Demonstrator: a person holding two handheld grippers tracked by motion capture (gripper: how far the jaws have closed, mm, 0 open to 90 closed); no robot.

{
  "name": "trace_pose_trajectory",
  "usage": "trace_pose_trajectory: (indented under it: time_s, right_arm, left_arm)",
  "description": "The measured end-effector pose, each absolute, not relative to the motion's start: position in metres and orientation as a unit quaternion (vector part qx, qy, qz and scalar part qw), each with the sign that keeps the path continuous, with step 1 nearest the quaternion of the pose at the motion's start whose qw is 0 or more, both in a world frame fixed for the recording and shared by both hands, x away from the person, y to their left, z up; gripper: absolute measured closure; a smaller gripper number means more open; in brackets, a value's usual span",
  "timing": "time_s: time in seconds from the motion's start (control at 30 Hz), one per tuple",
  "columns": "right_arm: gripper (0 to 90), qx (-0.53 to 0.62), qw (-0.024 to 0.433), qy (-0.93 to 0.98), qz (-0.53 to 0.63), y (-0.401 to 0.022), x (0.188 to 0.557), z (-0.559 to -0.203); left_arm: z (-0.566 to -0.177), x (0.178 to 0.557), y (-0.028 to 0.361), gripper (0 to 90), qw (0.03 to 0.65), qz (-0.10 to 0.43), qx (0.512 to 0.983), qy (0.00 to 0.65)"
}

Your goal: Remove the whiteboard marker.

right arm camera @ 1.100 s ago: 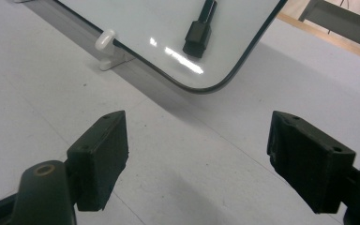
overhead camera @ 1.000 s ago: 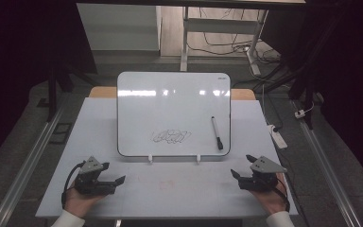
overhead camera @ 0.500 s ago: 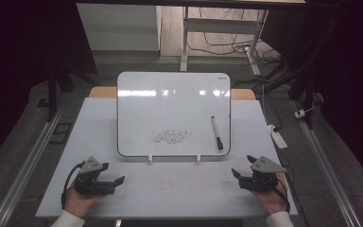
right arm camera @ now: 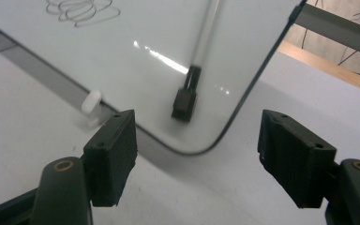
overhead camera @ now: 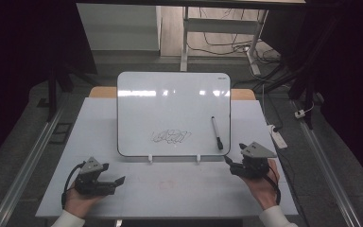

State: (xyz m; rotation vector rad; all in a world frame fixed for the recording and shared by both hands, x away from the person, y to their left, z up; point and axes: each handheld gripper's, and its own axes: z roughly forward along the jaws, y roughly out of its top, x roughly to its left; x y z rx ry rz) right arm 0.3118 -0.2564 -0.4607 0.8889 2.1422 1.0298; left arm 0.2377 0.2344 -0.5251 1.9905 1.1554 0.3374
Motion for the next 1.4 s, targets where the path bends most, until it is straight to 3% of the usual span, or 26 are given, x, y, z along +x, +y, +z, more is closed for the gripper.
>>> trace_pose_trajectory:
  time_s: [0.7, 0.8, 1.4]
  right_arm:
    - [45.7, 0.375, 0.317, 0.801, 0.342, -0.192, 0.368, -0.451]
    - [51.9, 0.378, 0.330, 0.803, 0.321, -0.185, 0.379, -0.447]
    - [73.9, 0.387, 0.336, 0.807, 0.294, -0.176, 0.390, -0.450]
  left_arm:
    - [-0.526, 0.237, 0.235, 15.3, 0.393, 0.137, 0.789, 0.452]
    - [-0.527, 0.237, 0.235, 15.2, 0.392, 0.138, 0.789, 0.453]
    - [-0.527, 0.237, 0.235, 15.3, 0.392, 0.139, 0.790, 0.451]
